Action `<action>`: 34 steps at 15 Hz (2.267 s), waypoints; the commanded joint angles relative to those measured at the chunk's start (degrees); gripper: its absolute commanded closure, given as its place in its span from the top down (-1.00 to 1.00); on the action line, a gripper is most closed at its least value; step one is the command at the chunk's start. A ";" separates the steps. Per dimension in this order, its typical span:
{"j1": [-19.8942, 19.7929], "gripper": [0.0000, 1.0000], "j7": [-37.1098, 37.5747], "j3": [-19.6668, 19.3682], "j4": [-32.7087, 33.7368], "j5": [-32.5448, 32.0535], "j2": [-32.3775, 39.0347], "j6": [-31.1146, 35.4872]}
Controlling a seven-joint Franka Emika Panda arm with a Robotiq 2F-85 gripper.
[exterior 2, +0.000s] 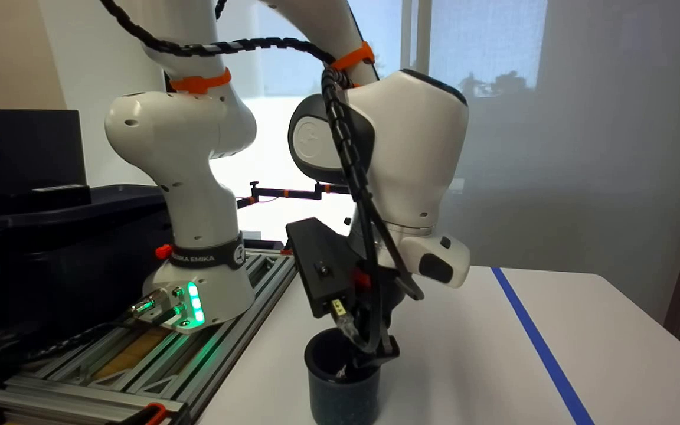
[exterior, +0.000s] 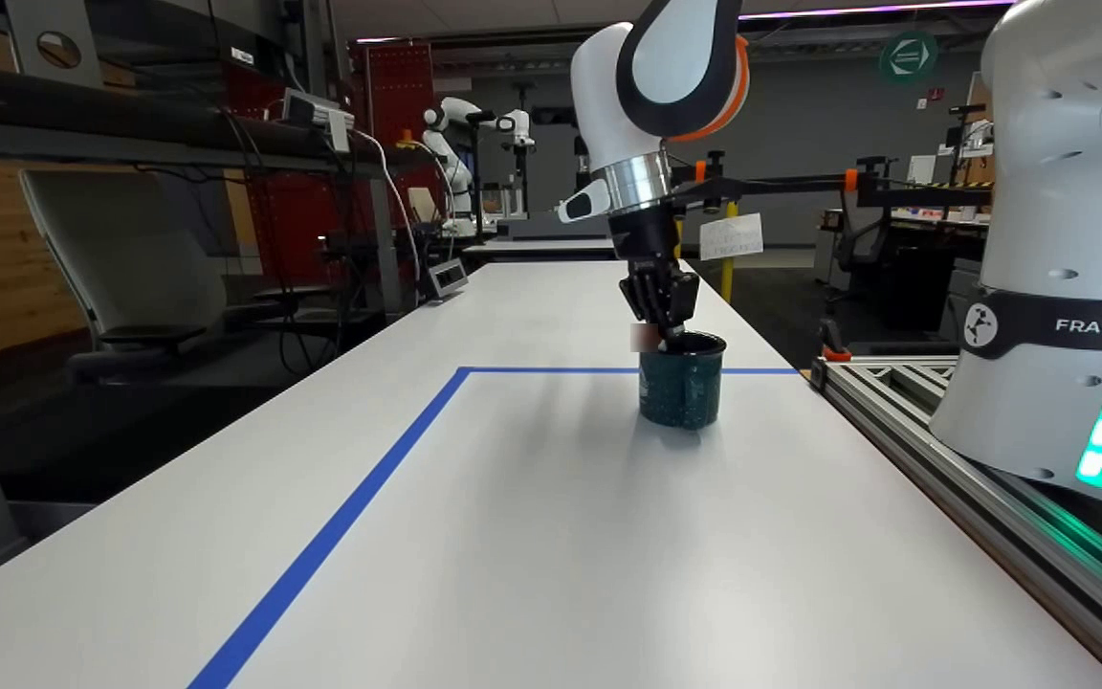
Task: Remove the marker from the mug and put it on the table
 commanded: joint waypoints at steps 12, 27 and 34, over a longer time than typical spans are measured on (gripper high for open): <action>1.42 -0.90 1.91 2.78 2.35 -5.55 -21.41 -22.73; 2.66 -0.90 11.27 5.98 7.82 -23.93 -2.37 -1.47; 2.63 -0.90 14.09 5.72 11.84 -23.15 9.76 3.58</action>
